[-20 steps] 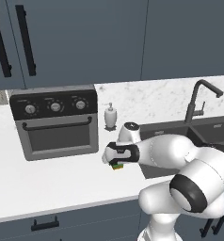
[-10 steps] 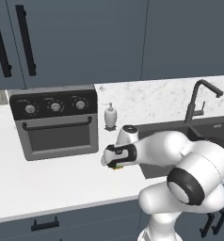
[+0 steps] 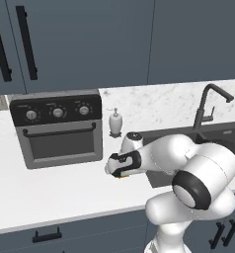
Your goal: Pick the pan and sponge and place them into the sink. Then turn on the water.
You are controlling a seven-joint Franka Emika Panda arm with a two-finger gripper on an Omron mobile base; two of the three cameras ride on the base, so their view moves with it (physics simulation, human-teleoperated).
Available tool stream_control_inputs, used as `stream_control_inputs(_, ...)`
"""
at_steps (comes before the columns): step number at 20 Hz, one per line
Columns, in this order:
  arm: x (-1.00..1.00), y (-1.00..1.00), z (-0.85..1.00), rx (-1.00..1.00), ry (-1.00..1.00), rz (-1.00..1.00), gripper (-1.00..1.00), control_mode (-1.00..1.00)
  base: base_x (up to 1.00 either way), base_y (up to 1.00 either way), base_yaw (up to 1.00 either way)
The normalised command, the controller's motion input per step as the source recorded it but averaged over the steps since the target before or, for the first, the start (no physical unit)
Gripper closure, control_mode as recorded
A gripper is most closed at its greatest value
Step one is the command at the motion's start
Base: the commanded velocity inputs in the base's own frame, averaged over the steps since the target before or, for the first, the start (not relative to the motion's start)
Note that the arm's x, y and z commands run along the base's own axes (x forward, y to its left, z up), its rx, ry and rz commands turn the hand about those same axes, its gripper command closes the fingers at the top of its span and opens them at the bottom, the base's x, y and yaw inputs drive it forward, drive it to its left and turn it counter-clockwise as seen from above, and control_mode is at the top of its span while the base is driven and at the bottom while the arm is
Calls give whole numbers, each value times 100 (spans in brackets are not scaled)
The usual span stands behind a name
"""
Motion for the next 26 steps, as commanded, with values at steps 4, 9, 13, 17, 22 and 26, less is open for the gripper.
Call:
stream_control_inputs(4,0,0,-8,0,0,0,100,-100,0,0,0)
stream_control_inputs(9,0,0,0,0,0,0,100,-100,0,0,0)
stream_control_inputs(13,0,0,0,0,0,0,100,-100,0,0,0)
stream_control_inputs(17,-6,-1,37,0,-1,0,100,-100,0,0,0)
stream_control_inputs(22,-22,-9,88,0,0,0,100,-100,0,0,0)
stream_control_inputs(26,-61,-25,80,0,0,0,100,-100,0,0,0)
